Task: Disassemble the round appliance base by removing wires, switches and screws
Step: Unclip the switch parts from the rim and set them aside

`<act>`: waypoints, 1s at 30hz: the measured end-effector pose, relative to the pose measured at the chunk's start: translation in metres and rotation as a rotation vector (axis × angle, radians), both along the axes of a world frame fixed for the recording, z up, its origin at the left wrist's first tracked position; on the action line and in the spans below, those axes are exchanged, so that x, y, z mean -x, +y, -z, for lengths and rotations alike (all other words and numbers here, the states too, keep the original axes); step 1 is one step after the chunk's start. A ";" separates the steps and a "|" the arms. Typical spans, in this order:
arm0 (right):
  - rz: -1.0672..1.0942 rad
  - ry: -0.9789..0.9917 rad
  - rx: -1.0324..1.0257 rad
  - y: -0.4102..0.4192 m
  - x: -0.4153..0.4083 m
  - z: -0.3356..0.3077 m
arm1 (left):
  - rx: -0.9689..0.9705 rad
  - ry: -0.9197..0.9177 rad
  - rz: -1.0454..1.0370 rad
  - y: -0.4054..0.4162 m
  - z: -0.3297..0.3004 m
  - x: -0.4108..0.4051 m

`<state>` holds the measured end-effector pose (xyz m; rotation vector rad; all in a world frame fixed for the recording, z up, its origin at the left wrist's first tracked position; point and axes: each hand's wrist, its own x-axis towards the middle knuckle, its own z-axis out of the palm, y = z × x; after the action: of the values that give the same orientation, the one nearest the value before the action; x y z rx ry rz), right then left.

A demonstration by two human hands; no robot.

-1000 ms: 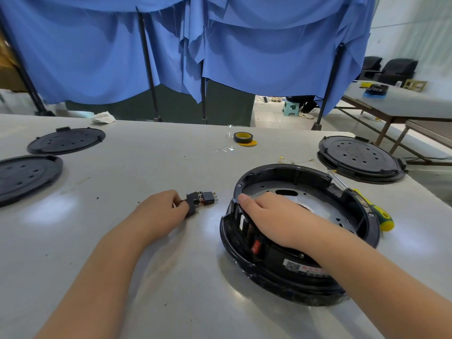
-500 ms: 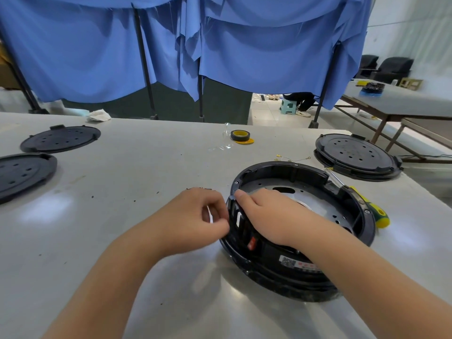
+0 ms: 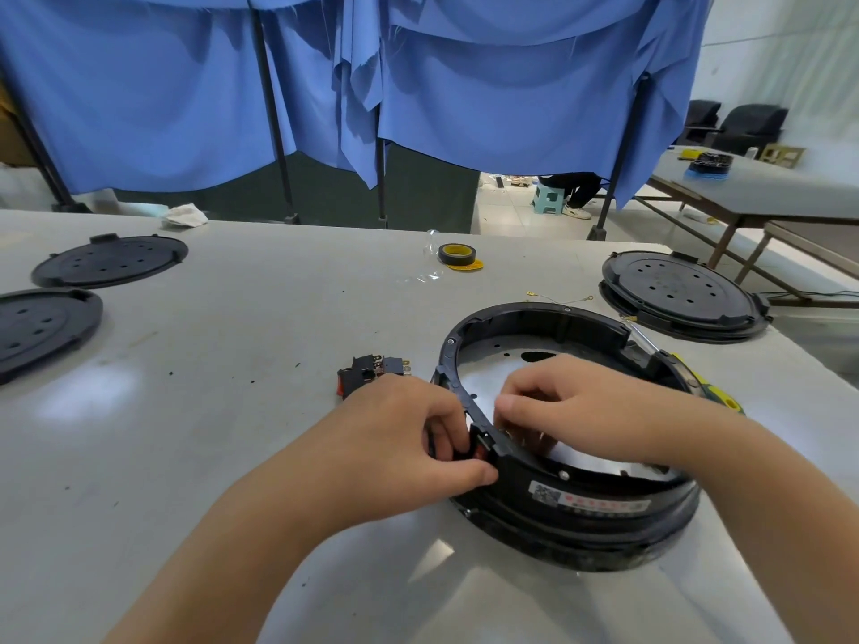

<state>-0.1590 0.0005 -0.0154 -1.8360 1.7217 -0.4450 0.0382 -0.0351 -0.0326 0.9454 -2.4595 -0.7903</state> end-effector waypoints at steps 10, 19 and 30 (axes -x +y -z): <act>-0.046 -0.278 -0.105 0.011 0.012 0.001 | 0.019 -0.032 -0.010 0.002 -0.004 0.000; -0.029 -0.256 -0.080 0.007 0.004 0.008 | 0.133 -0.057 -0.008 0.006 -0.004 0.001; -0.015 -0.272 -0.118 0.006 0.002 0.003 | 0.212 -0.053 -0.028 0.007 -0.002 0.005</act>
<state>-0.1608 0.0069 -0.0186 -1.6222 1.5164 -0.5479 0.0336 -0.0283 -0.0307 0.9294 -2.5090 -0.4890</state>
